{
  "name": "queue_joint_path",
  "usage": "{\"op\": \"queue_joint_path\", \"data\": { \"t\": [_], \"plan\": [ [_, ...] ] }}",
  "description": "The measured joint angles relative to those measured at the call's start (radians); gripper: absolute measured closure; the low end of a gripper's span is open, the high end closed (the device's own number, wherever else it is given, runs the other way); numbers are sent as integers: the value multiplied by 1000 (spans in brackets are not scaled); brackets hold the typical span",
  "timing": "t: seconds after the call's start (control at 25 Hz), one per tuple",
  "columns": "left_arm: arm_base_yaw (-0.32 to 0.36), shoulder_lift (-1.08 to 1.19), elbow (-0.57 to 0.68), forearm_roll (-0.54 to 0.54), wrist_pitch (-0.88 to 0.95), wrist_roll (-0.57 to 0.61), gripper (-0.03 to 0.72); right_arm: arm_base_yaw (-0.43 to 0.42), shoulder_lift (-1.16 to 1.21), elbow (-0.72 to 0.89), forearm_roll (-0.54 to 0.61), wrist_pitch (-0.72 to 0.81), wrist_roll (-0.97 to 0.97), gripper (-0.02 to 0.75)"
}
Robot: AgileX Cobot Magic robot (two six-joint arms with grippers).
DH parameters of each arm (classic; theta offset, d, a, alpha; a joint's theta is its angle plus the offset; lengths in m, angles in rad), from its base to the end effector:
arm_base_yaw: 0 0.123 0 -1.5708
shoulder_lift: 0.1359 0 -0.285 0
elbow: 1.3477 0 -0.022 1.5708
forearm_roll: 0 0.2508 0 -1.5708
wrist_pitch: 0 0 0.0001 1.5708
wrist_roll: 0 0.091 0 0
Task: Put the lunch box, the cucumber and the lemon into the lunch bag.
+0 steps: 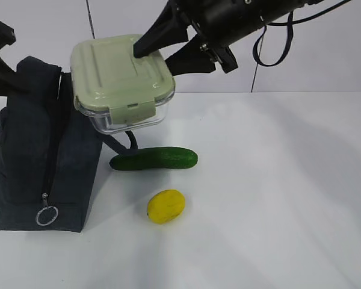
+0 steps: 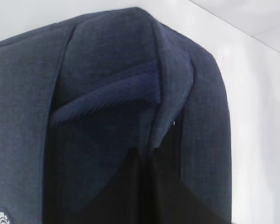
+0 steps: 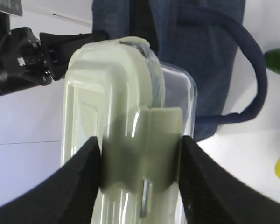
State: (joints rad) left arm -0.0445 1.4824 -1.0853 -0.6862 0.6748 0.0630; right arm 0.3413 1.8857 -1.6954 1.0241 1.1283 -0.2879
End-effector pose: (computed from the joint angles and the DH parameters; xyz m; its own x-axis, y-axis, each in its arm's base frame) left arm 0.3114 -0.0500 0.2885 -0.8088 -0.4095 -0.4220 -0.1079 0.8089 -0.5780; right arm 0.3630 0.2035 0.3291 -0.9244 -0.1128 -0.3644 -0.3688 0.5082 0.7783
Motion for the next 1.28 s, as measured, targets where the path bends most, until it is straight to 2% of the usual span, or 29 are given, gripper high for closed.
{"op": "queue_joint_path", "data": {
  "t": [0.64,1.04,1.28],
  "plan": [
    [-4,26,-2,2,-22,0,692,90,74,-108,-28,-202,108,350],
    [-4,27,-2,-4,-29,0,692,143,170,-128,-55,-226,135,350],
    [-4,27,-2,-4,-31,0,692,145,218,-200,-143,-222,184,350]
  ]
}}
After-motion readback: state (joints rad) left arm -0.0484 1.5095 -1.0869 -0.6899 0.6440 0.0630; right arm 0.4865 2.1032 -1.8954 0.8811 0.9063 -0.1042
